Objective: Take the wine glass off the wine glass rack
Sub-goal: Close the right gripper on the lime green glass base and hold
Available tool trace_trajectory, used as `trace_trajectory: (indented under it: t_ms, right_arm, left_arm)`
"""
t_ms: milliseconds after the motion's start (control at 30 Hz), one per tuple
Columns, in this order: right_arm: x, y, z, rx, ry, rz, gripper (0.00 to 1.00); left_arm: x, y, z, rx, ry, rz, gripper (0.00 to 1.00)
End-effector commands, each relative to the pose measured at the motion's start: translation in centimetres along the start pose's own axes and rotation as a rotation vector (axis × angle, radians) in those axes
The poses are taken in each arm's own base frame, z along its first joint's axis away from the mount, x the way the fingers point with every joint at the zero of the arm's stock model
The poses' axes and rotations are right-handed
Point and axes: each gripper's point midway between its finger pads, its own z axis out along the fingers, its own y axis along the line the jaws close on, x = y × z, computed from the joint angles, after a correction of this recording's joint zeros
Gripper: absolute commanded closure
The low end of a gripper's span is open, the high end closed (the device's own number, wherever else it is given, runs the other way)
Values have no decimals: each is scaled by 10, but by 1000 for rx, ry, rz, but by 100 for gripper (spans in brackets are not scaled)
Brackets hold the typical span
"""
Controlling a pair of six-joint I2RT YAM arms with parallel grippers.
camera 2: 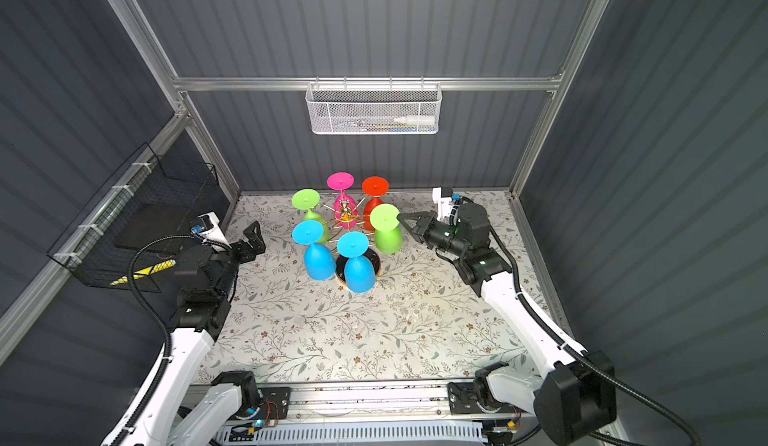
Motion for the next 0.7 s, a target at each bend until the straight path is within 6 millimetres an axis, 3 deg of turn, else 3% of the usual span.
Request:
trace_trajectory:
  t_ms: [0,667]
  right_arm:
    - [-7,33,-5,-78,-29,-45,100]
    - [-8,35,24,-71,-45,-34,100]
  left_arm:
    - [2,-4,-1,23,7,-11,0]
    - [3,-4,-1,22,10,-16,0]
